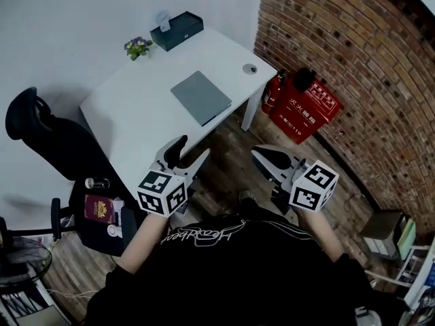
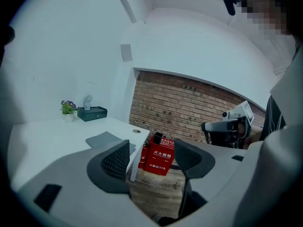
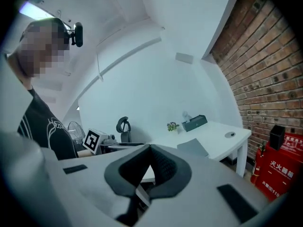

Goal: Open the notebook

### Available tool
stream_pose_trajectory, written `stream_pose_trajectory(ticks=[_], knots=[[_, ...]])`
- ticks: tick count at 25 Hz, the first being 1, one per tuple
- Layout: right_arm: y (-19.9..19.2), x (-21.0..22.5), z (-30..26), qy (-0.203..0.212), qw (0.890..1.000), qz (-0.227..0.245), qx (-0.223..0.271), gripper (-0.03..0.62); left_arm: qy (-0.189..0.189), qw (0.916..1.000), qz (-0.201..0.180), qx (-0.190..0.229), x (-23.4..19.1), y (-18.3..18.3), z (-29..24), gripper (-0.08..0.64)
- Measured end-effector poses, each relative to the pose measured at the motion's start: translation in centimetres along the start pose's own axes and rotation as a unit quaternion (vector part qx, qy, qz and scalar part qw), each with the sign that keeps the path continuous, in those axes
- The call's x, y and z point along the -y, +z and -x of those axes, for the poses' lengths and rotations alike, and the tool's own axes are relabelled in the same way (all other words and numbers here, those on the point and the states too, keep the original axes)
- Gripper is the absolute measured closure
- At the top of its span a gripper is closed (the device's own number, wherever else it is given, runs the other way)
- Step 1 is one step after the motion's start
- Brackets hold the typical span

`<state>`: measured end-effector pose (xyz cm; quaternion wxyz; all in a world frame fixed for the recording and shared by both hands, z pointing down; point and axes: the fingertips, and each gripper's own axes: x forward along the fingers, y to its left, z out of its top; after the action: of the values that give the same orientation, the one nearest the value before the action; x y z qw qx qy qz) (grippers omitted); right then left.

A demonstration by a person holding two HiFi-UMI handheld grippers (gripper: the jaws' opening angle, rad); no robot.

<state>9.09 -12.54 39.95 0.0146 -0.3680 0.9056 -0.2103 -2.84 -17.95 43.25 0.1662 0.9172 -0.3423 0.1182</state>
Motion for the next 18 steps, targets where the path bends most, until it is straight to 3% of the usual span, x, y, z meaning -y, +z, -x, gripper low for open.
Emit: stream_pose_trajectory(ticks=[8,13,18], knots=[[3.8,9.2,-2.0,0.065,0.997,0.011,-0.045,0.592,0.066,0.9975,0.023,-0.005,-1.9,2.0,-9.5,0.262],[4.7,12.3,-2.7,0.096,0.993,0.017,-0.061,0.592,0.095,0.9947,-0.004,-0.039,-2.6,1.5,-13.6,0.262],[4.5,15.0,-2.9,0.097,0.993,0.007,-0.07,0.592,0.103,0.9917,-0.02,-0.074,-3.2,0.2,-16.5,0.264]])
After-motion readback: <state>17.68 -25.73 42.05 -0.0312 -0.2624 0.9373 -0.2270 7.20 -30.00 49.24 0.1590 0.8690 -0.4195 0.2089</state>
